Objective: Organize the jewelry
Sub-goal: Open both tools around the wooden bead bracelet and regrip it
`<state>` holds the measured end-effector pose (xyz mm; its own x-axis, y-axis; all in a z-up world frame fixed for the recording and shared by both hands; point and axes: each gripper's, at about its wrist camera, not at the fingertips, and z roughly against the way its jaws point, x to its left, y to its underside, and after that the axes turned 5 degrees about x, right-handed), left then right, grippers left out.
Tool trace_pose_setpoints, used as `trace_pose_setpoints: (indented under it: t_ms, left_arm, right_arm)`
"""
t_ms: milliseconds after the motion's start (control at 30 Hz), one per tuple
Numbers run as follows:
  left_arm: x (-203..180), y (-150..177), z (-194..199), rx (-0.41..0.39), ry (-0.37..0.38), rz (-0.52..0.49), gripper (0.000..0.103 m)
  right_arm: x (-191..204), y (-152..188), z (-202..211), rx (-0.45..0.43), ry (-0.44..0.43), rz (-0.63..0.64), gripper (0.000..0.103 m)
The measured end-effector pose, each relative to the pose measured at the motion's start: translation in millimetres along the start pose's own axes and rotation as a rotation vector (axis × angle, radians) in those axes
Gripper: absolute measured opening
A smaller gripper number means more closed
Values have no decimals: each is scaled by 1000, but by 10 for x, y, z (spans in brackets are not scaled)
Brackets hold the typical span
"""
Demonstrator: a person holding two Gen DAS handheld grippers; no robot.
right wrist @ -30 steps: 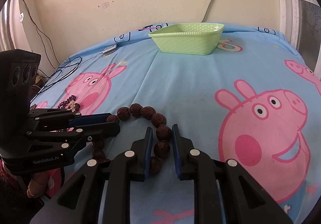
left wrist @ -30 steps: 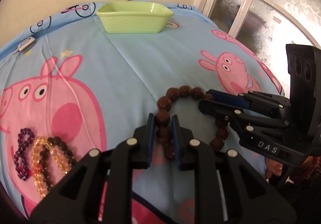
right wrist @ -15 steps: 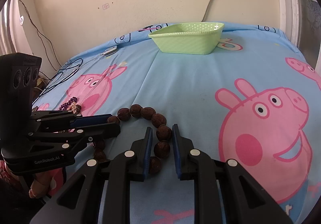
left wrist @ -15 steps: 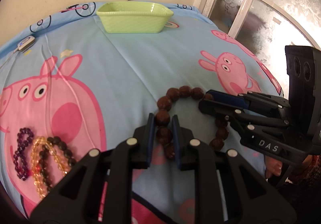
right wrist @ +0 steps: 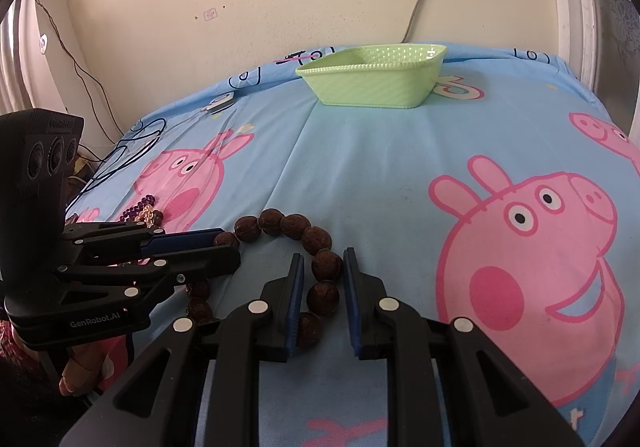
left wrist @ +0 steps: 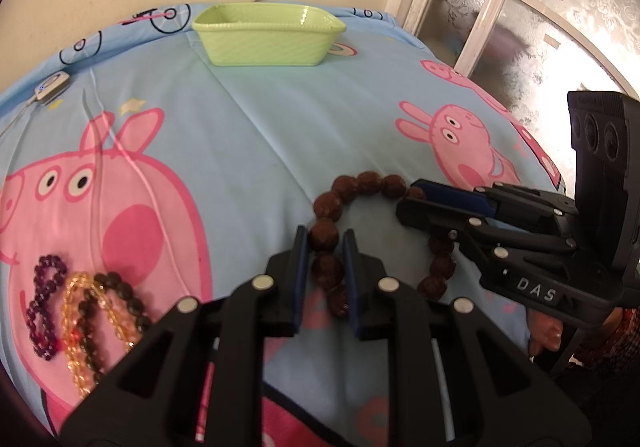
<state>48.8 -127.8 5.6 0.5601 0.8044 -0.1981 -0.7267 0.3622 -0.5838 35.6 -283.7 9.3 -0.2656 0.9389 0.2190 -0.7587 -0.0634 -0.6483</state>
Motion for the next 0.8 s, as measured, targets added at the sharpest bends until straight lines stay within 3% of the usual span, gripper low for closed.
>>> trace_pose_setpoints:
  t_ms: [433,467,533,600,700,800]
  left_arm:
    - [3,1,-2,0,1,0,19]
    - [1,1,-3,0,8,-1,23]
    - [-45,1,-4,4,60,-32,51]
    - [-149,7,-16,13,68,-87,63]
    - [-267,25,-35,20,9,-136,69]
    - [-255,27,-34,20,18,-131,69]
  right_arm:
    - [6,0,4,-1,-13,2,0]
    - [11,0,6,-1,-12,4,0]
    - [18,2,7,-2,-11,6,0]
    - [24,6,10,-3,-12,3,1]
    - [20,7,8,-4,-15,0,1]
    - [22,9,7,-4,-17,-3,1]
